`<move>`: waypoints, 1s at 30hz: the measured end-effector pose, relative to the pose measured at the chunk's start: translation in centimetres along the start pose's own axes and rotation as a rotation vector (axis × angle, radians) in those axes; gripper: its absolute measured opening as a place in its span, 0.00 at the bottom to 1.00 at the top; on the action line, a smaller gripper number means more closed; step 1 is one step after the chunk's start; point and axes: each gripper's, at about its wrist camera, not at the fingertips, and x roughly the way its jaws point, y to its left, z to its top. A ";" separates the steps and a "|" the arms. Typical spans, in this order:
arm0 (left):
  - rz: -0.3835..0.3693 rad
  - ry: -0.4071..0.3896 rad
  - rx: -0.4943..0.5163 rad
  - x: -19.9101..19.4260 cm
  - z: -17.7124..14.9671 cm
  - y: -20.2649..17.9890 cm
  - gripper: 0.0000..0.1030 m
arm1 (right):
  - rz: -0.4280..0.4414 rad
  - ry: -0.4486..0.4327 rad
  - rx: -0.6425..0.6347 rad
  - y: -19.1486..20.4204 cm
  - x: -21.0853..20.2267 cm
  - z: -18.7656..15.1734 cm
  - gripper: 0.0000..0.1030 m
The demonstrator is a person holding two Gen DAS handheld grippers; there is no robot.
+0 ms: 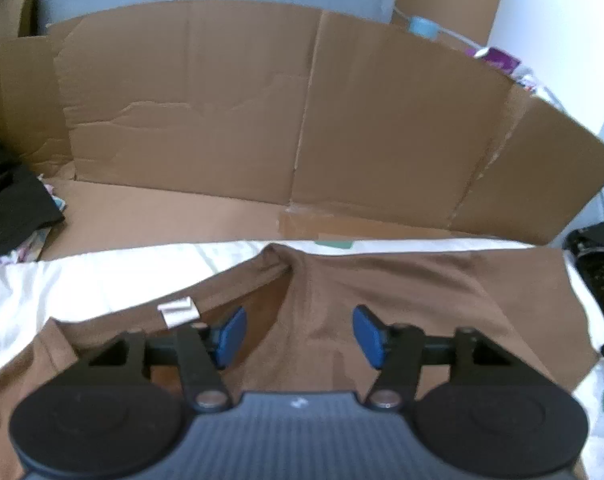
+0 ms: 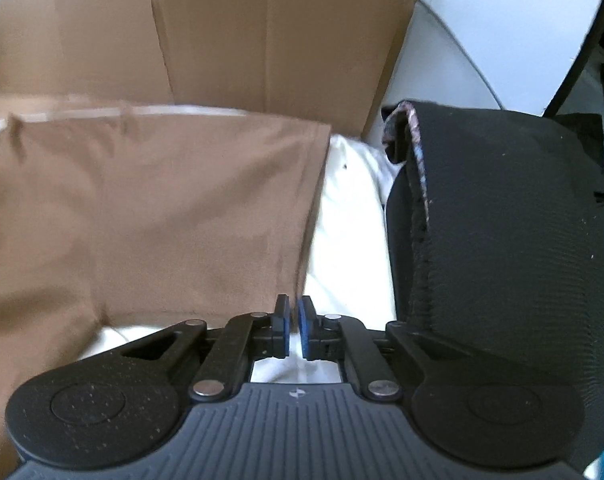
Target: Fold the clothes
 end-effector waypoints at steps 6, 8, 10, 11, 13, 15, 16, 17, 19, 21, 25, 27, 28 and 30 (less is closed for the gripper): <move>0.002 0.018 -0.036 2.7 1.4 1.2 0.49 | 0.076 -0.077 -0.029 0.8 -0.7 -0.2 0.24; -0.002 0.032 -0.040 3.5 1.7 1.4 0.41 | 0.095 -0.071 -0.030 1.2 -0.3 -0.1 0.24; -0.011 0.047 -0.038 4.2 1.8 1.4 0.26 | 0.112 -0.071 -0.033 1.7 -0.1 -0.1 0.24; -0.015 0.055 -0.038 4.5 1.9 1.3 0.24 | 0.120 -0.072 -0.034 1.9 0.0 -0.1 0.24; -0.019 0.060 -0.027 4.8 1.9 0.9 0.24 | 0.132 -0.069 -0.039 2.2 0.2 -0.1 0.24; -0.023 0.069 -0.014 5.1 1.9 0.4 0.24 | 0.142 -0.065 -0.042 2.4 0.5 -0.2 0.24; -0.024 0.075 -0.006 5.3 1.8 0.2 0.24 | 0.145 -0.060 -0.041 2.3 0.6 -0.3 0.24; -0.010 0.083 0.014 5.6 1.8 -0.1 0.24 | 0.147 -0.055 -0.040 2.3 0.7 -0.4 0.24; 0.012 0.096 0.044 6.1 1.8 -0.6 0.24 | 0.150 -0.045 -0.035 2.1 0.9 -0.6 0.24; 0.017 0.096 0.050 6.2 1.7 -0.8 0.24 | 0.154 -0.036 -0.015 1.8 1.0 -0.6 0.24; 0.016 0.060 0.047 5.3 1.8 -0.7 0.24 | 0.154 -0.033 -0.006 1.3 0.9 -0.9 0.24; 0.025 0.054 0.054 4.9 1.8 -0.6 0.24 | 0.155 -0.031 -0.003 1.1 1.0 -1.1 0.27; 0.025 0.063 0.048 5.0 1.8 -0.4 0.24 | 0.155 -0.030 -0.002 1.1 1.1 -1.2 0.27; 0.021 0.083 0.030 5.4 1.7 -0.1 0.24 | 0.156 -0.027 -0.001 1.0 1.2 -1.4 0.28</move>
